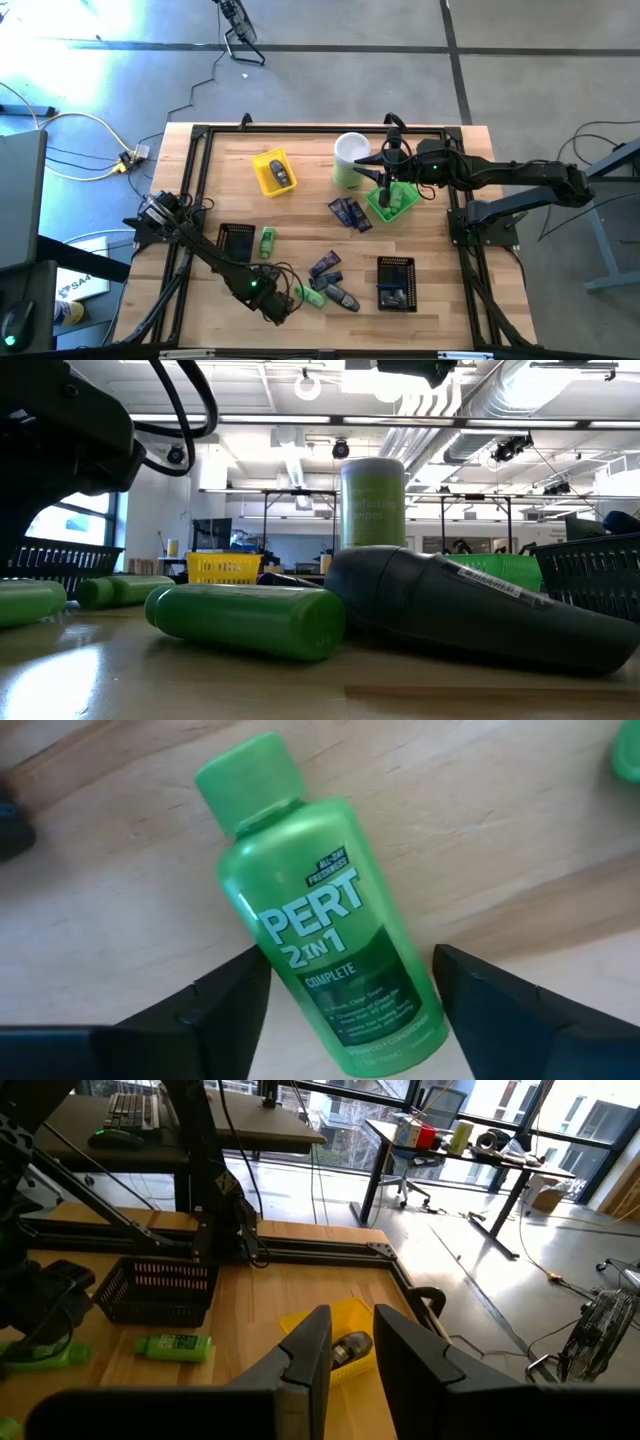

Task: Pick & Place Travel size toiletries
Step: Put the shampoo bottle bottle into the green bin

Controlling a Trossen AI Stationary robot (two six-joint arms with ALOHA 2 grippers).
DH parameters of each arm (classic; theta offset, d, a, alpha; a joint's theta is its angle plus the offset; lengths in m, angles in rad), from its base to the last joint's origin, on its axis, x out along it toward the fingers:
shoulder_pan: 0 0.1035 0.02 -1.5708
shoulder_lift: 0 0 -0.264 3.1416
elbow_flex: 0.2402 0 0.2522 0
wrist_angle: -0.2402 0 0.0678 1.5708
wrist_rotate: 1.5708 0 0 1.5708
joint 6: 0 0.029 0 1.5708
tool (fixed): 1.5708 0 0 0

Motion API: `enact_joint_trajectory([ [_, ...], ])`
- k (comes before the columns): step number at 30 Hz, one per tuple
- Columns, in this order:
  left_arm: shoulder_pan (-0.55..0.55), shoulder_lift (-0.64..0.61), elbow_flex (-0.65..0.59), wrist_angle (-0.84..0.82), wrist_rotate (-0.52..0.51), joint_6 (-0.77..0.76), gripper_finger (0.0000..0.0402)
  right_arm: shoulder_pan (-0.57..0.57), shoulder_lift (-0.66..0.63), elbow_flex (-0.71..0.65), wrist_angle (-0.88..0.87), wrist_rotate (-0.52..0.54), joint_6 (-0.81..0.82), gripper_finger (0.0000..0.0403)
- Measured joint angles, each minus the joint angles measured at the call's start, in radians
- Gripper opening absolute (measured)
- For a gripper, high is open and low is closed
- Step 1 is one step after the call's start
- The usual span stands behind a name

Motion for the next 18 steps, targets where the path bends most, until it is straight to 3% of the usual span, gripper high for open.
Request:
enact_joint_trajectory([
  [9, 0.000, 0.001, -0.001, -0.005, 0.003, -0.002, 0.0206, 0.000, 0.000, 0.000, 0.000, 0.000, 0.000, 0.0071],
  [18, 0.000, 0.001, 0.000, 0.014, 0.004, -0.003, 0.0188, 0.000, 0.000, 0.000, 0.000, 0.000, 0.000, 0.0071],
])
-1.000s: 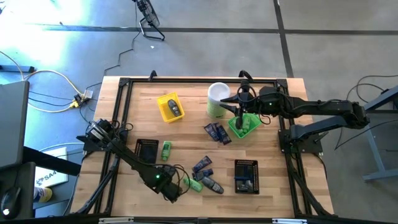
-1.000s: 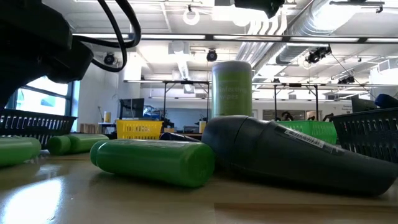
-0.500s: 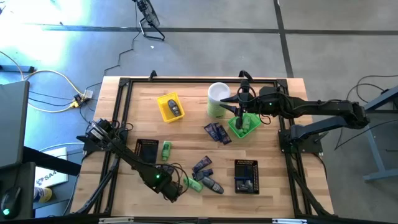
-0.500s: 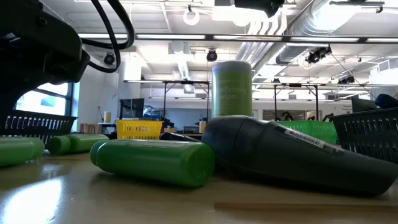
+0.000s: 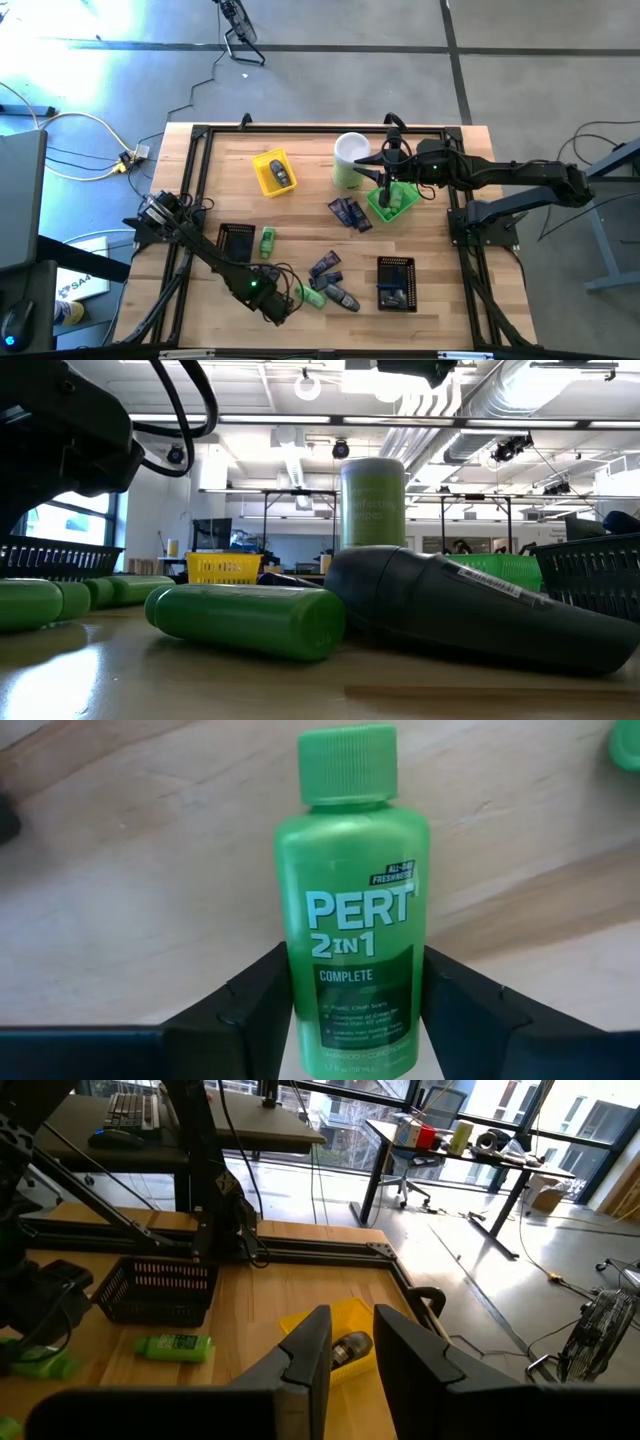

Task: Pick & Place Travel size toiletries
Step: Put the shampoo bottle bottle into the green bin

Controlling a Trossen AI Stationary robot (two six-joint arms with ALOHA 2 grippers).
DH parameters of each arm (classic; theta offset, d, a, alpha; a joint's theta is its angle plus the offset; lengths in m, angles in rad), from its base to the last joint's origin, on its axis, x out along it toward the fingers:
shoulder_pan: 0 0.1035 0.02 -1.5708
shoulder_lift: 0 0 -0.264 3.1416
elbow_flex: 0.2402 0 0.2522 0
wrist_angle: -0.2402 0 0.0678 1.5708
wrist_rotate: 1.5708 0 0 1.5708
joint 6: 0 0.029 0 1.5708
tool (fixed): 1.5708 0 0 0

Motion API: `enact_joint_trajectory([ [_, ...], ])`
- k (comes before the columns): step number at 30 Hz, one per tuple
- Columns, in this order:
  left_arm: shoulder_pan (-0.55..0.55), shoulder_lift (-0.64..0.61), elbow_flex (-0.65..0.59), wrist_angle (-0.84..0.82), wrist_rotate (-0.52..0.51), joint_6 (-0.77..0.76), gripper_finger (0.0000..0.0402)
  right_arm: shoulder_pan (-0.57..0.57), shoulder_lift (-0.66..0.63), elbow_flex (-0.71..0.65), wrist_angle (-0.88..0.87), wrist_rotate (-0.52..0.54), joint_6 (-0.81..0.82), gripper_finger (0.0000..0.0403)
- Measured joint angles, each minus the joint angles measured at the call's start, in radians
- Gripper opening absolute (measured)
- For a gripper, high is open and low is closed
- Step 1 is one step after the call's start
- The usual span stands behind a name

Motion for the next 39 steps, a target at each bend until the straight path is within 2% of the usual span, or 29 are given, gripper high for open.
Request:
enact_joint_trajectory([
  [15, 0.000, -0.006, 0.002, -0.006, -0.010, 0.014, 0.0187, 0.000, 0.000, 0.000, 0.000, 0.000, 0.000, 0.0071],
  [39, 0.007, -0.227, 0.001, -0.004, -0.370, 0.170, 0.0186, 0.000, 0.000, 0.000, 0.008, -0.005, 0.000, 0.0071],
])
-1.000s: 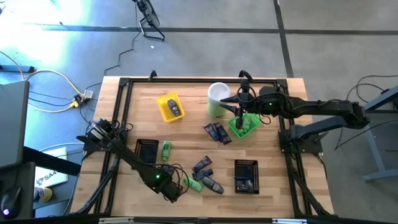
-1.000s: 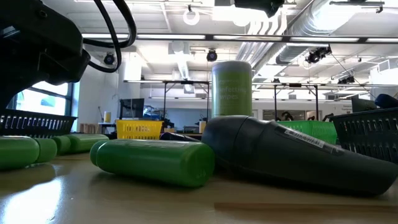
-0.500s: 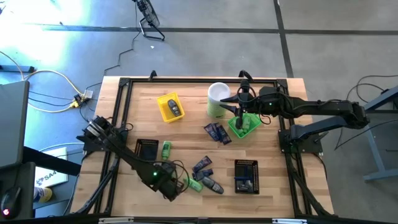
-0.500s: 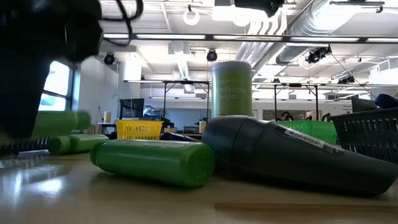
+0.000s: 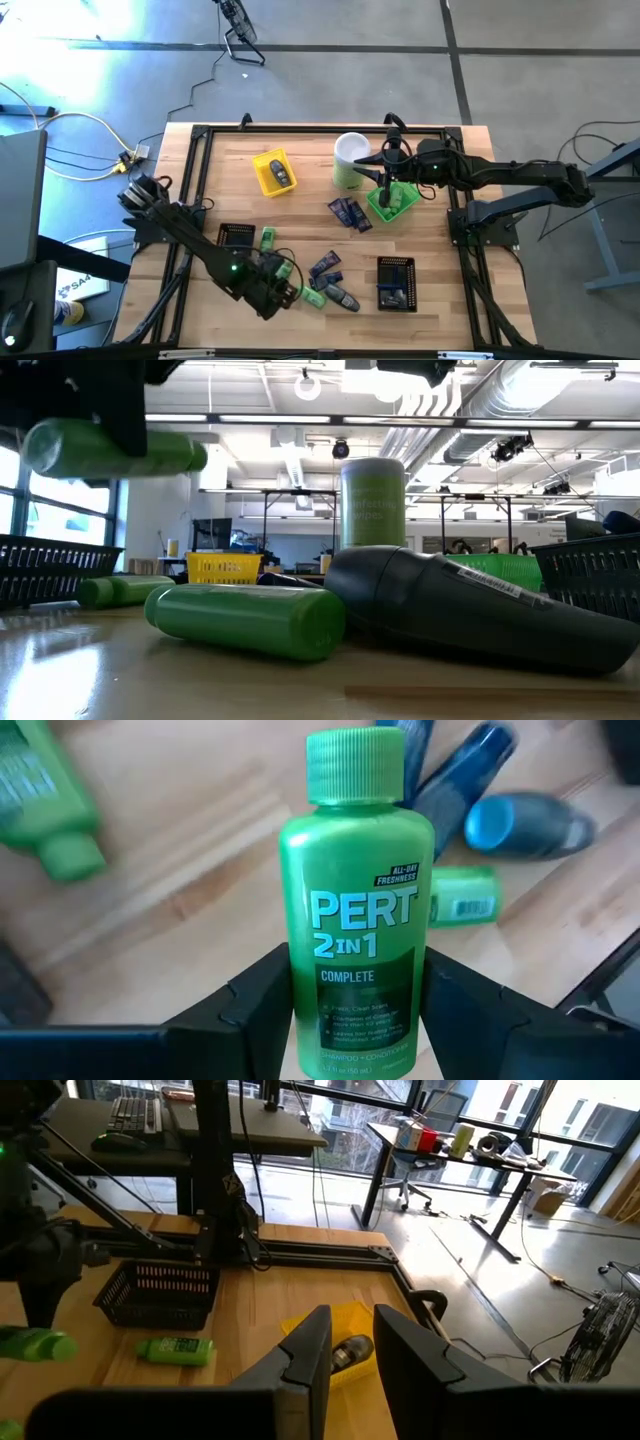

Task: Pick & Place Travel size toiletries
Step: Put the shampoo bottle bottle into the green bin

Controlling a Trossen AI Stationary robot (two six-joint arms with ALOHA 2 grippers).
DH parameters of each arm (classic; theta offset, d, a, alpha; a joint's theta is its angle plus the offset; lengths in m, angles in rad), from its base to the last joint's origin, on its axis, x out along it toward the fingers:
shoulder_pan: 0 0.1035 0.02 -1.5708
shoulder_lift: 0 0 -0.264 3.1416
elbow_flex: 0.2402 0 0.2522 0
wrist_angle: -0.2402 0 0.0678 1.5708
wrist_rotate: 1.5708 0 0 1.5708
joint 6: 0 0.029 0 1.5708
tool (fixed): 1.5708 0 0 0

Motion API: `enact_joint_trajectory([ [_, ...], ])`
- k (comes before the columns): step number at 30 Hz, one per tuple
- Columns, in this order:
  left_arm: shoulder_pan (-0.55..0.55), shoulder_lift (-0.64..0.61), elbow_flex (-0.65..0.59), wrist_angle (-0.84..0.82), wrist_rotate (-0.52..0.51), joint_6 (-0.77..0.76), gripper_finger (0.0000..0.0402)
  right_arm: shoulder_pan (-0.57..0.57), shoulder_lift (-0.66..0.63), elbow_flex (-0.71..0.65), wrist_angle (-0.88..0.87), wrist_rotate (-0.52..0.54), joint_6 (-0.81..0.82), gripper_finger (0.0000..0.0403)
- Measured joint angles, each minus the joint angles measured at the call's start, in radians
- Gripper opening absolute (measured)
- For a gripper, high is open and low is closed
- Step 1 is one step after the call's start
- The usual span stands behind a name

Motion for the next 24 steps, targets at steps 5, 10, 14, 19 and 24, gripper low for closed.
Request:
enact_joint_trajectory([
  [5, 0.001, -0.041, 0.000, 0.009, -0.080, 0.052, 0.0186, 0.000, 0.000, 0.000, -0.001, 0.000, 0.001, 0.0071],
  [10, 0.036, -0.075, 0.000, 0.022, -0.102, 0.125, 0.0186, 0.000, 0.000, 0.000, -0.003, -0.023, 0.006, 0.0071],
  [14, 0.089, -0.084, 0.001, 0.055, -0.136, 0.265, 0.0186, 0.000, 0.000, 0.000, -0.008, -0.026, 0.010, 0.0071],
  [19, 0.180, -0.090, 0.001, 0.084, -0.140, 0.416, 0.0186, 0.000, 0.000, 0.000, -0.019, -0.026, 0.046, 0.0071],
  [24, 0.271, -0.090, 0.001, 0.096, -0.119, 0.582, 0.0186, 0.000, 0.000, 0.000, -0.051, -0.033, 0.110, 0.0071],
])
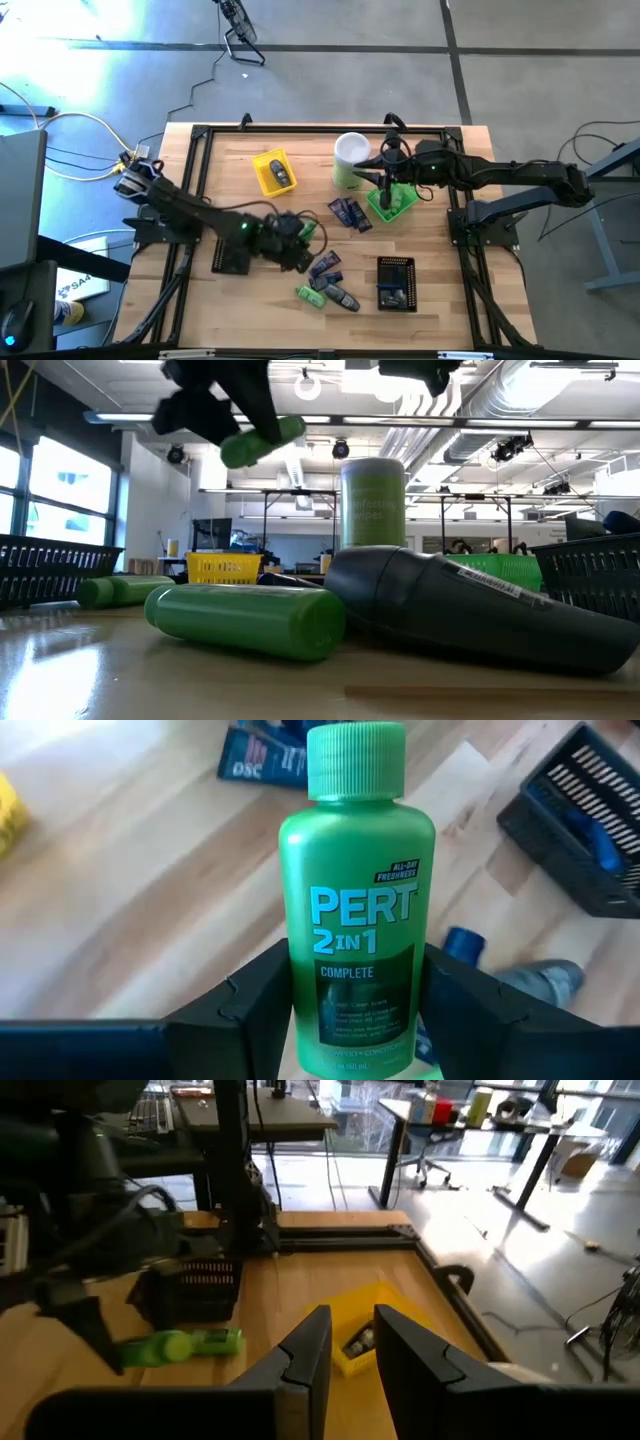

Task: Pick & Place Travel size toiletries
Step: Put the shampoo bottle bottle into the green bin

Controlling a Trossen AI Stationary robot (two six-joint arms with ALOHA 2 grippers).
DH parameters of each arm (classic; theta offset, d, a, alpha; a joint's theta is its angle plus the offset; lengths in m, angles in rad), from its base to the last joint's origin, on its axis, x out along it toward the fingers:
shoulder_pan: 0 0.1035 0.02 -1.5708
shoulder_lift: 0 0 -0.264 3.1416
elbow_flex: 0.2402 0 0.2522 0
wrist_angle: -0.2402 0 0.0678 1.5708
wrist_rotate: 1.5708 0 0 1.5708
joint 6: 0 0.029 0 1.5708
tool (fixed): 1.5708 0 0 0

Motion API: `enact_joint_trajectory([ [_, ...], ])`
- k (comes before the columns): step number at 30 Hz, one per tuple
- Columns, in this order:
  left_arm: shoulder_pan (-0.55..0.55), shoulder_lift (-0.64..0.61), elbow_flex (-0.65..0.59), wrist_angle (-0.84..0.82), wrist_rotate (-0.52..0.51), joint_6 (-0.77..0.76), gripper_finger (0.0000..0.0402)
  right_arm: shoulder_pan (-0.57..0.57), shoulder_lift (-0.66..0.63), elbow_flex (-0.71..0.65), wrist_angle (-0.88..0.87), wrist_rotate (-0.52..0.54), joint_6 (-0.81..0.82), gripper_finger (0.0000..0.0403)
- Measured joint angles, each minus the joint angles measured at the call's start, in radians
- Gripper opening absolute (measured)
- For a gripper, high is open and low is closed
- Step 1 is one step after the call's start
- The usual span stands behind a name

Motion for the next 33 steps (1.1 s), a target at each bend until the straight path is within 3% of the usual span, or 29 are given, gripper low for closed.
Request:
enact_joint_trajectory([
  [6, 0.114, 0.000, 0.000, 0.076, 0.078, 0.193, 0.0186, 0.001, 0.000, 0.000, -0.082, -0.078, 0.075, 0.0071],
  [19, 0.329, 0.000, 0.001, 0.319, 0.305, 0.559, 0.0186, 0.003, -0.059, 0.000, -0.190, -0.066, 0.115, 0.0071],
  [27, 0.433, 0.001, 0.107, 0.320, 0.386, 0.759, 0.0186, 0.003, -0.125, 0.000, -0.207, -0.063, 0.142, 0.0071],
  [33, 0.469, 0.001, 0.219, 0.321, 0.390, 0.881, 0.0186, 0.003, -0.133, 0.000, -0.212, -0.069, 0.183, 0.0071],
])
